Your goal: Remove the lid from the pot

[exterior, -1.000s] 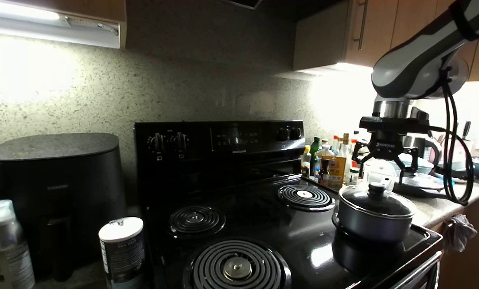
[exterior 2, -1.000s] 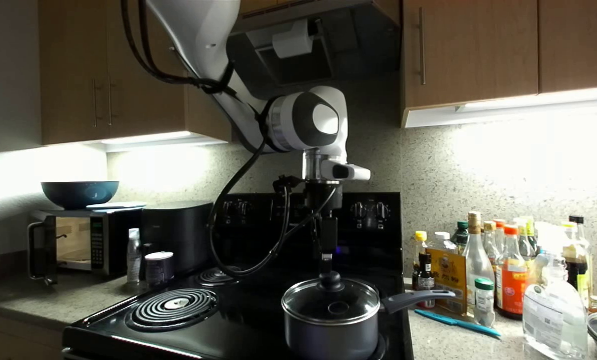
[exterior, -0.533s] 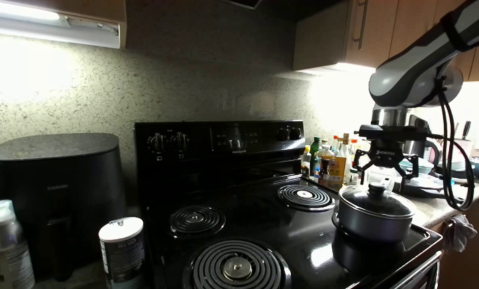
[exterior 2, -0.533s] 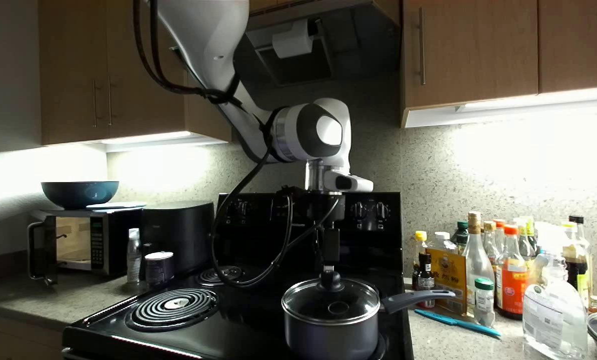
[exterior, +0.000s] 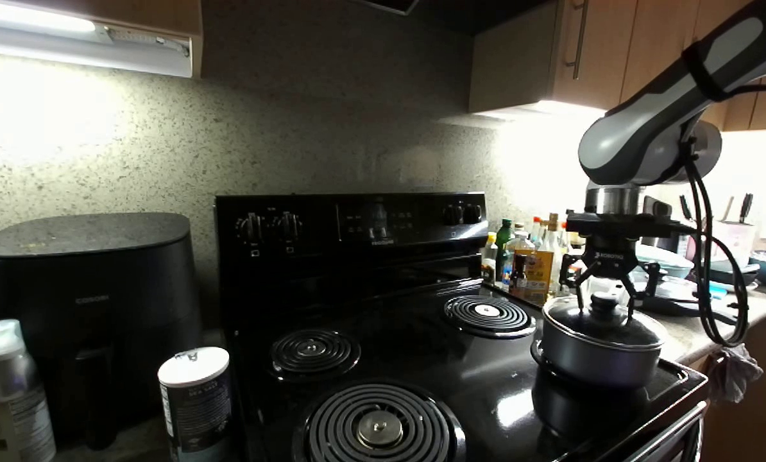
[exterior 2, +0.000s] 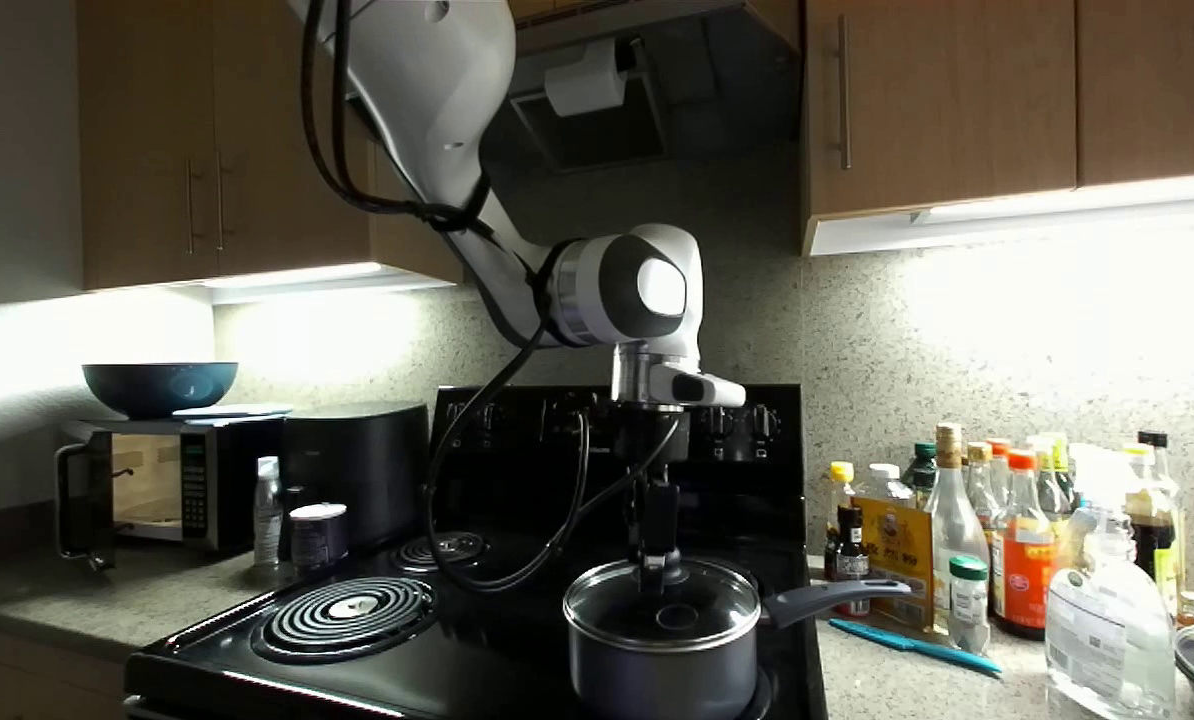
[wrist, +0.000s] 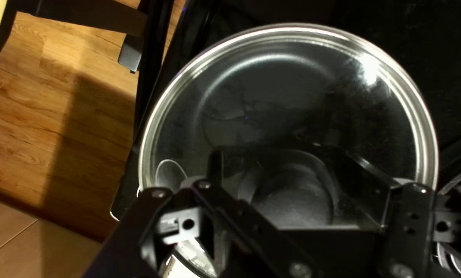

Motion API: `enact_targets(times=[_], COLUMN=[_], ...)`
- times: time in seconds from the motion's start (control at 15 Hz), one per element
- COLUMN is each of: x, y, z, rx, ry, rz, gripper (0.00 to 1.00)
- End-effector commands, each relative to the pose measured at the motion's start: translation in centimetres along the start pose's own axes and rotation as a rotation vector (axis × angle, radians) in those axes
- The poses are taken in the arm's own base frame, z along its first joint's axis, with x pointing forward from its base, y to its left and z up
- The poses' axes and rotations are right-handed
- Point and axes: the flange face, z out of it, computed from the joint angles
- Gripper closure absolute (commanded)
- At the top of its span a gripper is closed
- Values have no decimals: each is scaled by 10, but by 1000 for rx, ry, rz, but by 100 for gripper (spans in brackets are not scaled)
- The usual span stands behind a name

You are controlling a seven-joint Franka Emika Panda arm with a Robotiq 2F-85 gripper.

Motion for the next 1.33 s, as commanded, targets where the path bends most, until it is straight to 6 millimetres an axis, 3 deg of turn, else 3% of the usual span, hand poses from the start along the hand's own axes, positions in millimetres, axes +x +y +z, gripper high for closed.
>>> enact_targets(times=[0.0,0.07,0.13,0.2,0.47,0.53,1.27], x=[2,2,1,0,2,2,9], y=[-1,-1,-1,-4,-1,-2,1], z=[2,-1,-2,-6,-5,-4,-10], rx=[-30,-32,-32,3,-3,-4,6], ry=[3,6,7,6,5,4,13], rz=[-11,-5,-6,-6,-3,-3,11], gripper=[53,13,12,36,13,2,0])
